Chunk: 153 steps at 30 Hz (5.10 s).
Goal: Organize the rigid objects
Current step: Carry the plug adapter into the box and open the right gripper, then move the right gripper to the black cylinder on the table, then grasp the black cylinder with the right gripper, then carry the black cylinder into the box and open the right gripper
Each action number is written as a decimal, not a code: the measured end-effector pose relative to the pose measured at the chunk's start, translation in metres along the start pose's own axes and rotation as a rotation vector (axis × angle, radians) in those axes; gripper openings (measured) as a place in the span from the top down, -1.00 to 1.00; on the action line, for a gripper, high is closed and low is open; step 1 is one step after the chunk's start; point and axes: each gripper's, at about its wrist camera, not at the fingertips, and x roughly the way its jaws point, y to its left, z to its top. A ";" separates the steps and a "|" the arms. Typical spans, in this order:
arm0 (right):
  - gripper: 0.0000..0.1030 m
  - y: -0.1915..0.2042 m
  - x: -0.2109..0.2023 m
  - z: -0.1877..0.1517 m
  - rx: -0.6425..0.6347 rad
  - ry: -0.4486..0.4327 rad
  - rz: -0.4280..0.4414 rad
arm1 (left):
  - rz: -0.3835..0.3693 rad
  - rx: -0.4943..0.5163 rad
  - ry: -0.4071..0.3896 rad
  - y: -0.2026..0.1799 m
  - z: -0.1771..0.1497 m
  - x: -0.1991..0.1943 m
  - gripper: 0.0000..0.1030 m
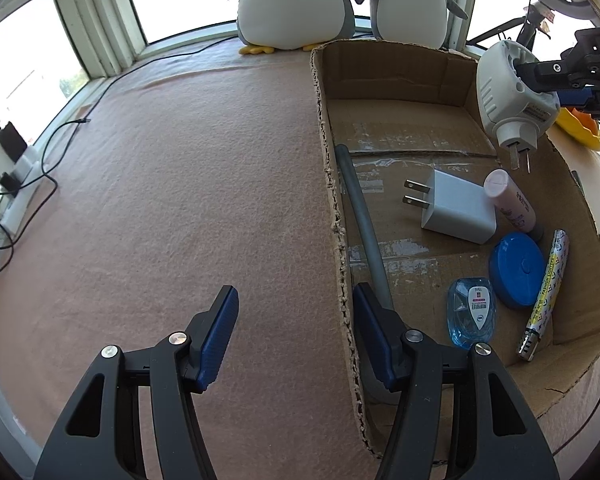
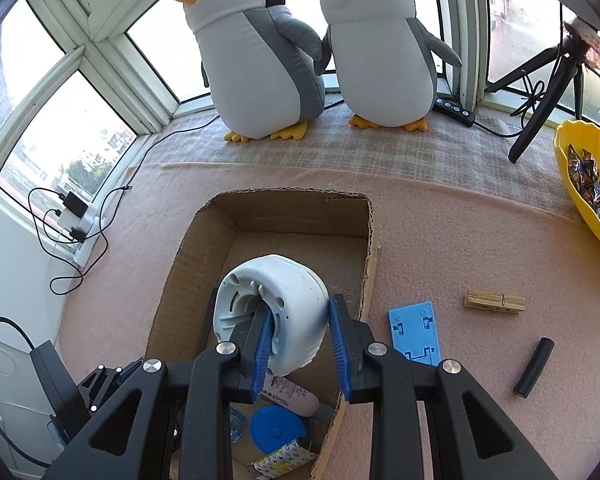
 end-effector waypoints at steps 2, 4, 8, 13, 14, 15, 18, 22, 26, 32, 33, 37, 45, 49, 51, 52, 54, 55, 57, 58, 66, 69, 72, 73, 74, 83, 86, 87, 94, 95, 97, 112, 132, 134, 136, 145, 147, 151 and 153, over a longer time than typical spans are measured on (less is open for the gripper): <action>0.43 0.002 0.002 0.000 -0.015 0.008 -0.012 | -0.001 -0.001 0.000 0.001 0.000 0.001 -0.16; 0.15 0.004 0.000 0.000 -0.020 -0.005 -0.010 | -0.001 -0.002 -0.003 0.001 0.000 0.000 -0.16; -0.14 0.005 -0.007 0.003 -0.028 -0.037 -0.017 | 0.000 -0.002 -0.002 0.000 0.000 0.002 -0.16; -0.15 0.004 -0.010 0.003 -0.028 -0.040 -0.023 | 0.002 0.000 -0.002 0.000 0.000 0.002 -0.16; -0.15 0.003 -0.010 0.003 -0.025 -0.039 -0.022 | 0.001 -0.001 -0.002 0.000 -0.001 0.002 -0.16; -0.15 0.002 -0.010 0.003 -0.023 -0.039 -0.022 | 0.001 -0.001 -0.002 0.000 -0.001 0.001 -0.16; -0.15 0.001 -0.011 0.001 -0.019 -0.040 -0.020 | 0.001 -0.001 -0.002 0.000 -0.001 0.001 -0.16; -0.15 -0.001 -0.015 -0.001 -0.015 -0.044 -0.018 | 0.001 -0.001 -0.002 0.000 -0.001 0.001 -0.16; -0.15 -0.003 -0.020 -0.003 -0.012 -0.048 -0.015 | 0.001 -0.001 -0.002 0.000 -0.001 0.001 -0.16; -0.15 -0.015 -0.032 -0.007 0.010 -0.061 -0.020 | 0.001 -0.001 -0.002 0.000 -0.001 0.001 -0.16; -0.15 -0.018 -0.034 -0.008 0.016 -0.063 -0.023 | 0.001 -0.002 -0.002 0.000 -0.001 0.001 -0.16; -0.16 -0.035 -0.043 -0.015 0.052 -0.069 -0.030 | 0.001 -0.001 -0.002 0.000 -0.001 0.002 -0.16; -0.16 -0.082 -0.063 -0.032 0.169 -0.101 -0.054 | 0.003 0.000 -0.002 -0.001 -0.001 0.001 -0.16; -0.16 -0.104 -0.071 -0.041 0.218 -0.115 -0.087 | 0.004 0.001 -0.002 0.001 -0.001 0.000 -0.16; -0.16 -0.116 -0.073 -0.045 0.245 -0.113 -0.090 | 0.006 0.002 -0.002 0.001 -0.001 0.000 -0.16; -0.16 -0.122 -0.073 -0.047 0.260 -0.113 -0.099 | 0.007 0.002 -0.003 0.002 -0.001 -0.001 -0.16; -0.16 -0.134 -0.073 -0.052 0.286 -0.109 -0.121 | 0.010 0.001 -0.003 0.002 -0.002 -0.002 -0.16; -0.16 -0.139 -0.072 -0.054 0.297 -0.104 -0.126 | 0.011 0.002 -0.003 0.002 -0.002 -0.002 -0.16; -0.16 -0.149 -0.068 -0.058 0.319 -0.092 -0.134 | 0.013 0.003 -0.002 0.002 -0.002 -0.002 -0.16; -0.16 -0.153 -0.066 -0.059 0.329 -0.087 -0.138 | 0.013 0.003 -0.002 0.001 -0.002 -0.001 -0.16; -0.15 -0.169 -0.046 -0.062 0.343 -0.040 -0.182 | 0.013 0.002 -0.003 0.002 -0.002 -0.002 -0.16; -0.15 -0.174 -0.037 -0.061 0.354 -0.015 -0.186 | 0.012 0.003 -0.002 0.001 -0.002 -0.001 -0.16; -0.03 -0.181 -0.030 -0.060 0.362 0.005 -0.209 | 0.012 0.002 -0.003 0.001 -0.002 -0.001 -0.16; 0.00 -0.183 -0.027 -0.059 0.370 0.011 -0.209 | 0.013 0.003 -0.003 0.001 -0.002 -0.001 -0.16; 0.04 -0.185 -0.025 -0.059 0.376 0.016 -0.205 | 0.013 0.002 -0.003 0.001 -0.002 -0.001 -0.16; 0.43 -0.186 -0.011 -0.055 0.357 0.063 -0.221 | 0.013 0.003 -0.003 0.001 -0.002 -0.001 -0.16; 0.55 -0.181 -0.006 -0.052 0.327 0.081 -0.244 | 0.013 0.003 -0.003 0.001 -0.002 -0.001 -0.16; 0.61 -0.179 -0.005 -0.051 0.316 0.085 -0.252 | 0.013 0.002 -0.003 0.001 -0.002 -0.001 -0.16; 0.71 -0.168 -0.002 -0.052 0.255 0.096 -0.271 | 0.012 0.001 -0.004 0.002 -0.002 -0.002 -0.16; 0.71 -0.166 -0.002 -0.052 0.250 0.094 -0.271 | 0.012 0.001 -0.004 0.002 -0.002 -0.002 -0.16; 0.71 -0.162 -0.006 -0.054 0.237 0.086 -0.271 | 0.012 0.001 -0.004 0.002 -0.002 -0.002 -0.16; 0.71 -0.084 -0.049 -0.055 0.104 -0.017 -0.145 | 0.011 -0.001 -0.005 0.003 -0.002 -0.002 -0.16; 0.71 0.011 -0.029 -0.061 -0.029 0.021 0.027 | 0.009 -0.008 -0.008 0.003 -0.003 -0.002 -0.16; 0.71 0.018 -0.025 -0.063 -0.036 0.029 0.034 | 0.009 -0.010 -0.008 0.003 -0.003 -0.002 -0.16; 0.71 0.023 -0.021 -0.064 -0.041 0.036 0.040 | 0.008 -0.011 -0.008 0.002 -0.003 -0.002 -0.16; 0.71 0.041 -0.009 -0.069 -0.071 0.064 0.059 | 0.008 -0.010 -0.009 0.003 -0.003 -0.002 -0.16; 0.71 0.043 -0.008 -0.070 -0.076 0.066 0.058 | 0.008 -0.010 -0.009 0.003 -0.003 -0.002 -0.16; 0.71 0.044 -0.006 -0.070 -0.079 0.071 0.062 | 0.008 -0.011 -0.009 0.003 -0.003 -0.002 -0.16; 0.71 0.045 -0.006 -0.070 -0.081 0.073 0.063 | 0.008 -0.011 -0.009 0.003 -0.003 -0.002 -0.16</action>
